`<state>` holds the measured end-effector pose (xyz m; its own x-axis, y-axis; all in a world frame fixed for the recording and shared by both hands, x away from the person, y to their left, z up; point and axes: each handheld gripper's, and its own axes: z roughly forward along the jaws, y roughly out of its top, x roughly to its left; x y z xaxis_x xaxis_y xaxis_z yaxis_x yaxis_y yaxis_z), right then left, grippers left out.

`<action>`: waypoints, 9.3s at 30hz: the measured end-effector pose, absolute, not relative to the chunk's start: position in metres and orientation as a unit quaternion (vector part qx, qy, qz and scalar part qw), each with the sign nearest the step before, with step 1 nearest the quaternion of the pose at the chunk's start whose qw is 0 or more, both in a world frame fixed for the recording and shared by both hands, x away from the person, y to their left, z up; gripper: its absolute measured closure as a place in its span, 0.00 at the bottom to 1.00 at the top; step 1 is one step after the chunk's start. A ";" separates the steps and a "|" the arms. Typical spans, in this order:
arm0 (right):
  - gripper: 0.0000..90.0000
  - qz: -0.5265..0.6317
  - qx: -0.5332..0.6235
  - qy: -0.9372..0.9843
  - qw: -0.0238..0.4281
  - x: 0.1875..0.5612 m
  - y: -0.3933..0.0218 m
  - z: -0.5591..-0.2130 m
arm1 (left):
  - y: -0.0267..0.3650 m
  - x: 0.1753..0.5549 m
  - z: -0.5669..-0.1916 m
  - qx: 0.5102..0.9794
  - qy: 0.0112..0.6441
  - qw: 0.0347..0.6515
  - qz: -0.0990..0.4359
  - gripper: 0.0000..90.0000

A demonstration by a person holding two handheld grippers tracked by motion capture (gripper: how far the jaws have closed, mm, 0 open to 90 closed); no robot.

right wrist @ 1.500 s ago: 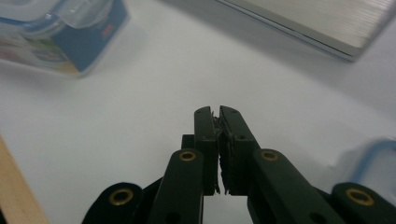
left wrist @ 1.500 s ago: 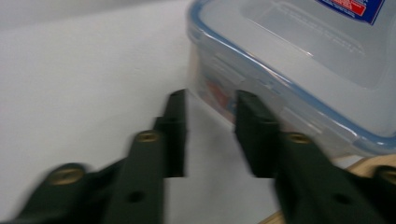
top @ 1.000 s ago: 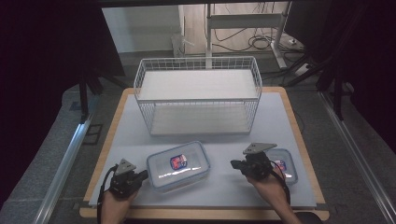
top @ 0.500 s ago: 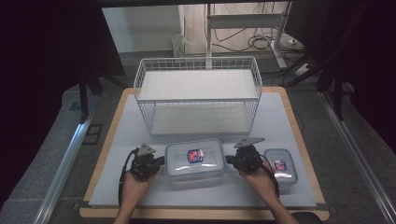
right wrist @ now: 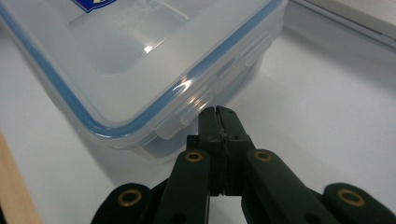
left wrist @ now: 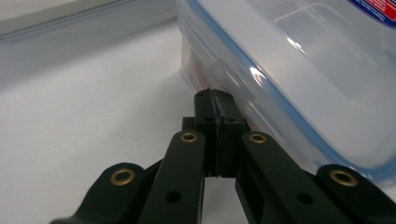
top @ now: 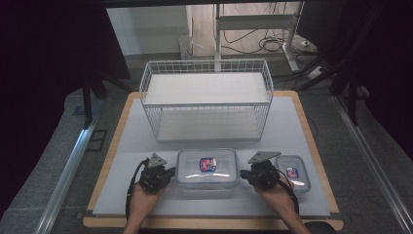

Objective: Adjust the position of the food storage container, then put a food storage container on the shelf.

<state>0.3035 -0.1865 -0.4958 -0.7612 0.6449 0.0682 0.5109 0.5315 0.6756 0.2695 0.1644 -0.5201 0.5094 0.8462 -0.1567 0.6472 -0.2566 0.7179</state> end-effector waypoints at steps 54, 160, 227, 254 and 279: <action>0.28 0.382 0.339 0.847 0.146 0.282 -0.243 -0.488 | 0.198 0.235 -0.519 0.783 0.443 0.378 0.218 0.11; 0.50 0.463 0.417 0.763 -0.170 0.316 -0.219 -0.501 | 0.191 0.278 -0.527 0.692 0.466 0.523 -0.173 0.57; 0.61 0.572 0.358 0.733 -0.085 0.393 -0.196 -0.345 | 0.212 0.348 -0.348 0.690 0.441 0.574 -0.023 0.59; 0.60 0.581 0.402 0.704 -0.081 0.474 -0.197 -0.308 | 0.207 0.435 -0.323 0.667 0.462 0.583 -0.040 0.58; 0.53 0.577 0.430 0.692 -0.055 0.494 -0.187 -0.312 | 0.205 0.447 -0.332 0.639 0.481 0.599 -0.028 0.55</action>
<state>0.4939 -0.1869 -0.3121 -0.6235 0.5323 0.5727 0.6587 -0.0370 0.7515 0.4475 0.2053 -0.3322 0.5365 0.5806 -0.6125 0.6487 0.1806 0.7393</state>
